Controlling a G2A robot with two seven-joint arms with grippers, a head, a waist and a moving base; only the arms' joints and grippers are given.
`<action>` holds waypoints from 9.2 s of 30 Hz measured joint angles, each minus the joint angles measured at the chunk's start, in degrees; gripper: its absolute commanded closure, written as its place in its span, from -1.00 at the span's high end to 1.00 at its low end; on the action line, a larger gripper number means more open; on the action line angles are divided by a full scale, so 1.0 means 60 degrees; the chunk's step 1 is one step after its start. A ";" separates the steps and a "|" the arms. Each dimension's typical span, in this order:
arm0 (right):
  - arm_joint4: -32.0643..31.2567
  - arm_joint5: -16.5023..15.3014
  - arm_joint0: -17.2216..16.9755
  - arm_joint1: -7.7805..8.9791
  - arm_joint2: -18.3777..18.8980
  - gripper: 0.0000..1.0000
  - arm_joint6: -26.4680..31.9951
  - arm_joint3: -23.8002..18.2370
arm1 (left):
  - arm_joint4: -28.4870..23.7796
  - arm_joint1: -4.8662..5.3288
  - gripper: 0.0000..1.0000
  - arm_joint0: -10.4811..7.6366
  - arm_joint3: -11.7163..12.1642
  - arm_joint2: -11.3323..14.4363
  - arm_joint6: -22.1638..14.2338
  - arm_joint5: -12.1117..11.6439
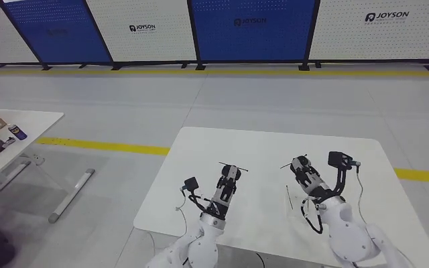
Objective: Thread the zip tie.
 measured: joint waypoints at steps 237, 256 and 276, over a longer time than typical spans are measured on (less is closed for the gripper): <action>-0.1874 -0.3550 0.0300 -0.3197 -0.1374 -1.00 -0.3336 0.3812 | 0.0612 -0.0713 -1.00 -0.1141 0.1214 0.0764 0.1345 0.0722; -0.3927 -0.2589 0.0110 -0.3218 -0.1204 -1.00 -0.3618 0.3235 | 0.0612 -0.0713 -1.00 -0.1141 0.1214 0.0764 0.1345 0.0722; -0.4160 -0.2557 -0.0317 -0.3168 -0.0734 -1.00 -0.2897 0.2554 | -0.0211 -0.1018 -1.00 -0.0881 0.0989 0.0248 0.0724 0.0689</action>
